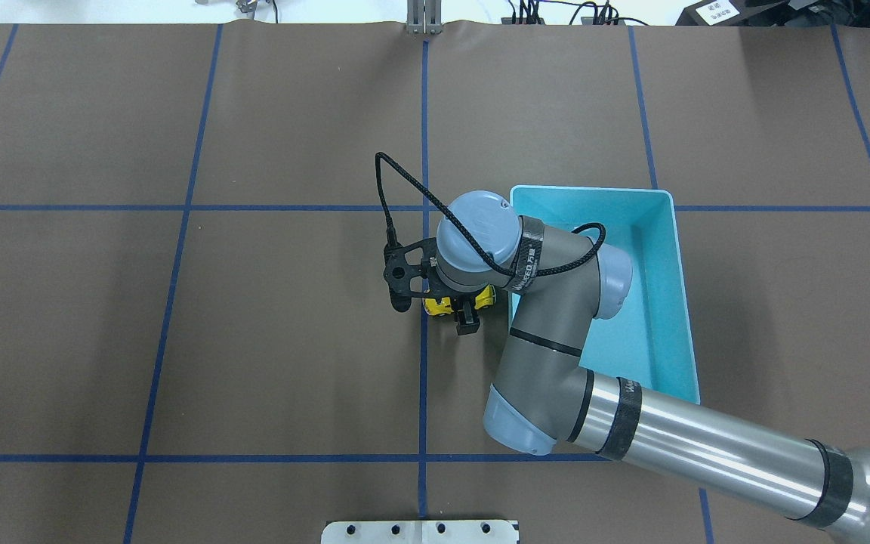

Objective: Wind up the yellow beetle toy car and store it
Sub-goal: 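Close the right gripper on the yellow car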

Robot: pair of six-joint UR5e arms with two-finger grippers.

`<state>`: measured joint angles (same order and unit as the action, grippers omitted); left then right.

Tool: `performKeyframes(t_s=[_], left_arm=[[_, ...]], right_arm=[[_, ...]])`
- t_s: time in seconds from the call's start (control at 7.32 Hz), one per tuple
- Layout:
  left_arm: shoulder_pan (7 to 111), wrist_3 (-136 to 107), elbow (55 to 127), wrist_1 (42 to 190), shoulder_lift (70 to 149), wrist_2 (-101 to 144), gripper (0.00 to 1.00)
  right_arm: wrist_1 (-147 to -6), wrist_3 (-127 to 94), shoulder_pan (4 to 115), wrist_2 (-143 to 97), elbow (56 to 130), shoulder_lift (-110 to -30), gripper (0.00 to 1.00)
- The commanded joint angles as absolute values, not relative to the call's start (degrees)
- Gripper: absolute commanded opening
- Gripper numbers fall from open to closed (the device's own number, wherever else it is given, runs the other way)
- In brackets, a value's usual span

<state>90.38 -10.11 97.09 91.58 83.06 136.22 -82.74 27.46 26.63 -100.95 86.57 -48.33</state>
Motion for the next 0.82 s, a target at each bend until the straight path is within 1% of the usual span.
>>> performKeyframes(t_s=[0.0,0.14,0.27,0.41,0.55,0.68], left_arm=[[90.35,-10.11,97.03,91.58,83.06,136.23,1.0],[90.35,-10.11,97.12,91.58,83.06,136.23,1.0],[90.35,-10.11,97.12,91.58,83.06,136.23,1.0],[90.35,-10.11,97.12,91.58,83.06,136.23,1.0],[90.35,-10.11,97.12,91.58,83.06,136.23,1.0],[90.35,-10.11,97.12,91.58,83.06,136.23,1.0]], right_arm=[[-82.71,27.42,26.46,-100.99,86.31,-48.78,0.96],[-82.71,27.42,26.46,-101.07,86.31,-48.87,0.7],[-82.71,27.33,26.46,-101.25,86.4,-48.87,0.08],[-82.71,27.33,26.46,-101.42,86.92,-48.78,0.0],[-83.23,26.55,26.37,-101.34,89.27,-48.17,0.0],[-85.15,25.06,26.45,-101.86,91.21,-45.38,0.0]])
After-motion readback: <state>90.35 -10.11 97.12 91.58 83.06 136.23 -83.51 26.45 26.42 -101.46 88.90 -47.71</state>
